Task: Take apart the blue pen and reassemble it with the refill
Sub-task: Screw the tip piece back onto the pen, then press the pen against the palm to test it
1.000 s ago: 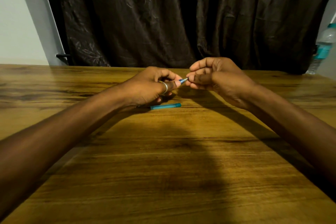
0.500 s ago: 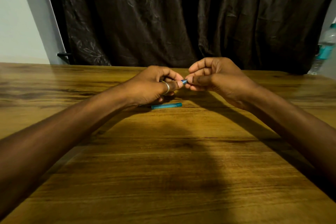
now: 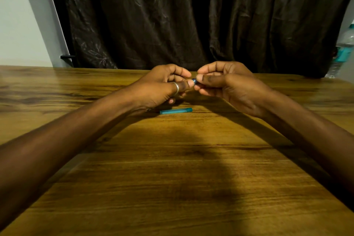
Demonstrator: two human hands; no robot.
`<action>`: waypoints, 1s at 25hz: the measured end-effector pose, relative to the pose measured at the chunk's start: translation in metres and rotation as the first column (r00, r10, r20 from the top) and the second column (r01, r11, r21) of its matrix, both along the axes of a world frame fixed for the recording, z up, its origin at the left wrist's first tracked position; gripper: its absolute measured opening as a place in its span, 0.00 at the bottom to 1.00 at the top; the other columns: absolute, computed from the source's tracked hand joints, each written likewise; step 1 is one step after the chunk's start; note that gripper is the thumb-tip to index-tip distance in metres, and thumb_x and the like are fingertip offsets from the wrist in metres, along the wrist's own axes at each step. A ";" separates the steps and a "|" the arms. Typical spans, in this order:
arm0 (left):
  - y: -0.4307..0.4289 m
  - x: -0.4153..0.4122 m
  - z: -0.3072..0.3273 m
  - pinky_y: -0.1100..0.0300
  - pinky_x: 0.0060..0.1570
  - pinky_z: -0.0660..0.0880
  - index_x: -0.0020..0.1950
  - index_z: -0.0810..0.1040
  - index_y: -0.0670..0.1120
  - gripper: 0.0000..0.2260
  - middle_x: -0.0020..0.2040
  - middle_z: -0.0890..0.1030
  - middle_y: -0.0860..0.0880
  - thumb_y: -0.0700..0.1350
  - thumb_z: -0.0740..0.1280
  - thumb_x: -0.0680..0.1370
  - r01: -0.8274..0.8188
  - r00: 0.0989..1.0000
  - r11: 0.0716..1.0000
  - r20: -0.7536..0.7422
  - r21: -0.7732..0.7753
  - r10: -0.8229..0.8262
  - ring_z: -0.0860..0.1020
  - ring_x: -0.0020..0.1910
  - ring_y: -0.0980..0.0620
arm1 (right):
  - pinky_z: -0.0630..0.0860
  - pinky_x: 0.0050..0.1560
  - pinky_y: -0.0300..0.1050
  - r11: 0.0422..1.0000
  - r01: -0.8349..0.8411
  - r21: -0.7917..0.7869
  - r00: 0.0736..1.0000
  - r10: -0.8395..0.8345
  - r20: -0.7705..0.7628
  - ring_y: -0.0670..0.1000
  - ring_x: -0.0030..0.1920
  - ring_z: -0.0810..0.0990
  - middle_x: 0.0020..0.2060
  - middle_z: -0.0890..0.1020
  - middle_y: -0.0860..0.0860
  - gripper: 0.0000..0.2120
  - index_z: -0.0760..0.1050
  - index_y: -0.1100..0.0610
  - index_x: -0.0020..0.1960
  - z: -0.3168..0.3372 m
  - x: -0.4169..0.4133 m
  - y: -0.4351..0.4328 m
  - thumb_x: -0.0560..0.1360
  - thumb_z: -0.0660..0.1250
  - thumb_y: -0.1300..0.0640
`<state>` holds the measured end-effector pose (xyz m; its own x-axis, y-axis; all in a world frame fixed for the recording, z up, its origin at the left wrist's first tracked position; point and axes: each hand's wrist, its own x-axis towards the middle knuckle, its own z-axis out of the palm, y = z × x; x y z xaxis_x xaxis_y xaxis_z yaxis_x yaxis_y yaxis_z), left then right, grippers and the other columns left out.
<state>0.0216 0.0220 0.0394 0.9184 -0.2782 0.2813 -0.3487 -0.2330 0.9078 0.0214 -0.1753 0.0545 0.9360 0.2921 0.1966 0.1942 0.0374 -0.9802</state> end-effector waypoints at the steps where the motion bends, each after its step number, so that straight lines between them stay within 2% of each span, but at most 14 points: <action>1: -0.001 0.000 0.000 0.67 0.26 0.72 0.57 0.78 0.47 0.08 0.43 0.82 0.49 0.41 0.71 0.78 0.002 1.000 1.000 0.001 -0.030 -0.002 0.80 0.36 0.60 | 0.83 0.43 0.40 1.000 -0.025 0.012 0.999 0.025 -0.028 0.50 0.43 0.87 0.42 0.87 0.56 0.08 0.80 0.63 0.55 -0.002 0.000 0.001 0.75 0.70 0.66; 4: -0.002 -0.001 0.000 0.66 0.29 0.76 0.57 0.78 0.46 0.08 0.44 0.83 0.49 0.42 0.70 0.79 -0.015 1.000 0.999 -0.008 -0.050 0.014 0.82 0.38 0.60 | 0.82 0.42 0.38 0.999 -0.050 0.018 0.996 0.052 -0.069 0.48 0.44 0.86 0.43 0.87 0.55 0.06 0.83 0.61 0.52 -0.006 0.001 0.002 0.77 0.70 0.62; 9: 0.001 -0.008 0.005 0.62 0.41 0.82 0.54 0.81 0.46 0.06 0.41 0.88 0.49 0.45 0.67 0.81 0.035 0.979 0.999 -0.203 0.022 -0.030 0.86 0.42 0.56 | 0.82 0.42 0.38 0.982 0.141 0.128 0.989 -0.133 -0.071 0.48 0.45 0.86 0.43 0.87 0.54 0.06 0.80 0.59 0.49 0.005 0.006 -0.005 0.80 0.67 0.56; 11: -0.004 -0.013 0.002 0.62 0.43 0.82 0.55 0.82 0.45 0.07 0.43 0.88 0.48 0.46 0.67 0.82 0.078 0.971 0.995 -0.232 0.064 -0.061 0.86 0.43 0.55 | 0.82 0.44 0.41 0.971 0.153 0.183 0.985 -0.135 -0.107 0.49 0.46 0.86 0.45 0.88 0.55 0.08 0.79 0.58 0.49 0.004 0.004 0.001 0.82 0.65 0.55; 14: -0.017 -0.021 -0.004 0.62 0.42 0.82 0.53 0.82 0.46 0.06 0.49 0.88 0.44 0.46 0.67 0.81 0.128 0.969 0.986 -0.226 0.107 -0.101 0.86 0.45 0.52 | 0.84 0.43 0.44 0.954 0.123 0.274 0.976 -0.066 -0.208 0.53 0.49 0.88 0.45 0.89 0.56 0.12 0.76 0.58 0.54 0.000 -0.003 0.013 0.84 0.59 0.51; 16: -0.022 -0.024 -0.006 0.61 0.43 0.82 0.53 0.83 0.46 0.06 0.50 0.88 0.42 0.46 0.67 0.81 0.135 0.971 0.987 -0.211 0.093 -0.113 0.87 0.46 0.51 | 0.84 0.42 0.45 0.944 0.122 0.308 0.967 -0.042 -0.253 0.53 0.46 0.88 0.42 0.88 0.56 0.18 0.78 0.60 0.56 -0.001 -0.008 0.017 0.84 0.56 0.48; 19: -0.026 -0.028 -0.007 0.60 0.44 0.83 0.53 0.83 0.46 0.07 0.47 0.89 0.45 0.47 0.69 0.80 0.120 0.974 0.989 -0.204 0.081 -0.102 0.87 0.45 0.51 | 0.81 0.37 0.44 0.906 0.216 0.365 0.958 -0.123 -0.261 0.48 0.33 0.82 0.32 0.79 0.51 0.21 0.78 0.59 0.52 -0.002 -0.012 0.022 0.84 0.54 0.45; 21: -0.030 -0.031 -0.008 0.59 0.45 0.83 0.54 0.83 0.44 0.11 0.45 0.89 0.46 0.51 0.68 0.80 0.133 0.961 0.990 -0.251 0.048 -0.116 0.87 0.45 0.51 | 0.75 0.33 0.43 0.851 0.249 0.463 0.954 -0.133 -0.269 0.46 0.28 0.73 0.29 0.72 0.49 0.20 0.75 0.57 0.47 0.000 -0.013 0.023 0.84 0.54 0.44; 25: -0.034 -0.035 -0.007 0.56 0.49 0.84 0.59 0.81 0.40 0.33 0.51 0.88 0.40 0.68 0.60 0.76 0.212 0.862 0.958 -0.425 -0.192 -0.276 0.87 0.52 0.45 | 0.59 0.24 0.37 0.806 0.216 0.551 0.959 -0.069 -0.276 0.45 0.24 0.61 0.26 0.65 0.47 0.21 0.70 0.54 0.39 0.010 -0.018 0.019 0.82 0.56 0.40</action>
